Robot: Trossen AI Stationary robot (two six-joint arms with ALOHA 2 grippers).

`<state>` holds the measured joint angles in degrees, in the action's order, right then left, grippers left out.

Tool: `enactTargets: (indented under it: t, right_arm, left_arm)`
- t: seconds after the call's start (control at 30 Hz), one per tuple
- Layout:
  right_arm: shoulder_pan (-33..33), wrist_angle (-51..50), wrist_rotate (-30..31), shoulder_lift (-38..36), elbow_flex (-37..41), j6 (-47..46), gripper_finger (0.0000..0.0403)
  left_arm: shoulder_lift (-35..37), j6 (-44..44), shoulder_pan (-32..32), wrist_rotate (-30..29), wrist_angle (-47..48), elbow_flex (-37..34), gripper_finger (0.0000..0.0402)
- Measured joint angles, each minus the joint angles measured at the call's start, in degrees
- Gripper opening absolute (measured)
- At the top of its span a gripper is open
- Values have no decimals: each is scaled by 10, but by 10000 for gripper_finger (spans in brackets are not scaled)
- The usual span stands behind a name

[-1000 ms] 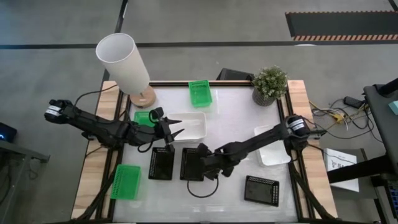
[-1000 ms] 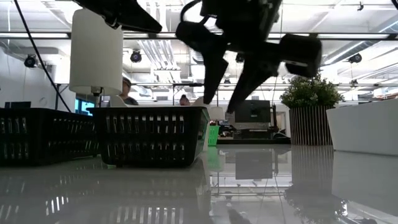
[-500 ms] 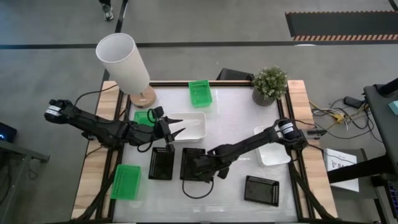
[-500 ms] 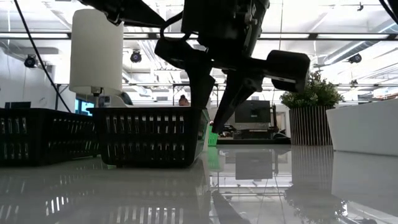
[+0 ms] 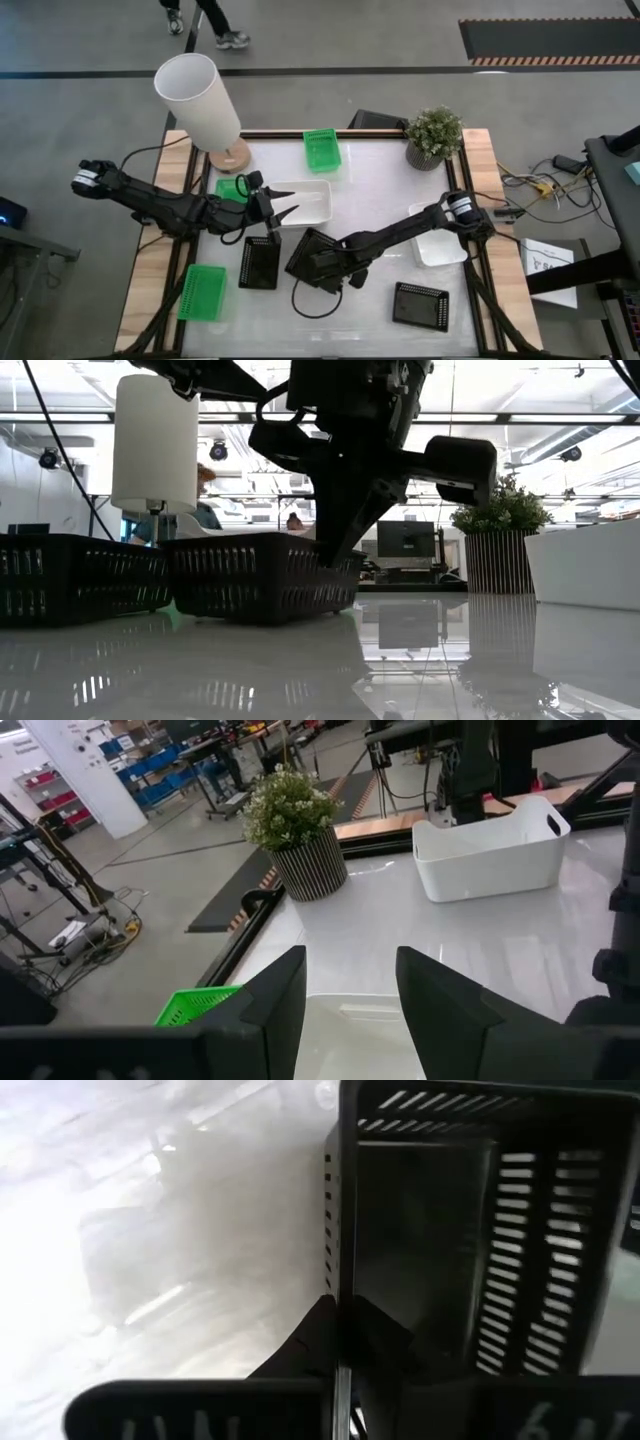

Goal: Stack baskets by color
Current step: Stack the center black bin on top of the bottom black bin

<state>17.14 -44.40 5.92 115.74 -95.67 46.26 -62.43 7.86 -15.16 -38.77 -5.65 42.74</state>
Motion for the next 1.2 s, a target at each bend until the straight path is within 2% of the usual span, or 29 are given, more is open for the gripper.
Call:
enactTargets:
  t: [0.23, 0.47, 0.7, 0.9, 1.07, 1.2]
  right_arm:
    - [17, -9, 2, -36, -19, -159, 10]
    - [64, -46, 77, -94, -46, -427, 9]
    - [138, -96, 75, -136, -52, -681, 9]
    - [205, -146, 77, -168, -52, -801, 10]
    - [248, -248, 103, -177, -52, -868, 11]
    - [269, -352, 59, -174, -52, -979, 11]
  left_arm:
    - [-1, -1, 0, 0, 0, 1, 141]
    - [0, 1, 0, 0, -33, 3, 141]
    - [3, 33, 0, 0, -62, 3, 141]
    - [6, 42, 0, 0, -64, 3, 141]
    - [7, 63, 0, 1, -64, 3, 141]
    - [7, 66, 0, 1, -74, 3, 141]
